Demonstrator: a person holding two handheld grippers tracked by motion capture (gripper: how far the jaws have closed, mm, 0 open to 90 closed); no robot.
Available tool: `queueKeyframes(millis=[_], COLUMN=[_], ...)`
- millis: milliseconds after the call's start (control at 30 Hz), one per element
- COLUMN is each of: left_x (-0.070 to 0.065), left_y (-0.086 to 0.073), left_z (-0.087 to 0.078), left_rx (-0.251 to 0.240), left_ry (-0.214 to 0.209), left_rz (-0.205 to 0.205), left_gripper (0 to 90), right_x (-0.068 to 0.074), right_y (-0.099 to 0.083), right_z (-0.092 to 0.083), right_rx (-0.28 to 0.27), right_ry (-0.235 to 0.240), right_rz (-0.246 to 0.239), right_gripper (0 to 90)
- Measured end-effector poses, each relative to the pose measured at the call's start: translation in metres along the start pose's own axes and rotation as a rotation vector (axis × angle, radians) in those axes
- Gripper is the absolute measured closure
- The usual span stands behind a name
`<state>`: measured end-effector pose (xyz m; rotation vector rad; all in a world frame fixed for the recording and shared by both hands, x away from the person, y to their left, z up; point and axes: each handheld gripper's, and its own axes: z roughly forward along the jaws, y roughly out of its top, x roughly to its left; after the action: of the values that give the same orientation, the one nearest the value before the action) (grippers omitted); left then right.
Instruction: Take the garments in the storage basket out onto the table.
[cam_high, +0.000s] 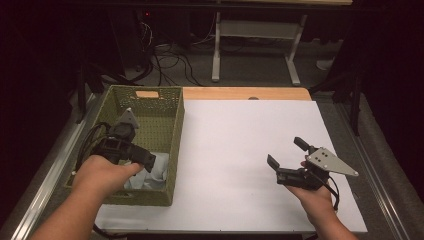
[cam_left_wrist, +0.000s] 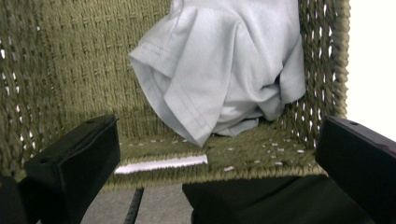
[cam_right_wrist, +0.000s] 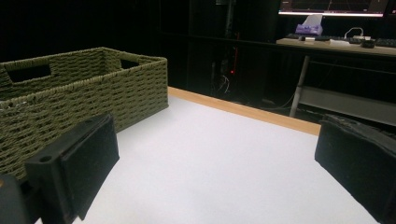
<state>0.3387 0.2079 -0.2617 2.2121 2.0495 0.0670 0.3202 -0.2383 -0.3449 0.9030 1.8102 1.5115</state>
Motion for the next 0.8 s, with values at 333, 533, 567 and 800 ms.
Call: queueKeyframes(millis=[333,533,567,800], left_x=[0.006,0.009,0.01,0.014], left_y=[0.006,0.01,0.01,0.016], left_z=[0.02,0.031,0.033,0.047], left_rx=[0.008,-0.002,0.002,0.003], left_ry=[-0.006,-0.039,-0.047,-0.035], left_rz=[0.022,0.056,0.062,0.058], left_gripper=[0.6,0.6,0.6,0.6], right_x=[-0.003,-0.001,0.0,-0.001], right_y=[-0.004,-0.004,-0.004,-0.003], right_z=[0.003,0.002,0.002,0.001], right_rx=[0.019,0.013,0.018,0.015], right_ry=[0.0,-0.002,-0.009,-0.01], right_rz=[-0.007,-0.016,-0.01,-0.009], right_gripper=[0.8,0.8,0.8,0.8])
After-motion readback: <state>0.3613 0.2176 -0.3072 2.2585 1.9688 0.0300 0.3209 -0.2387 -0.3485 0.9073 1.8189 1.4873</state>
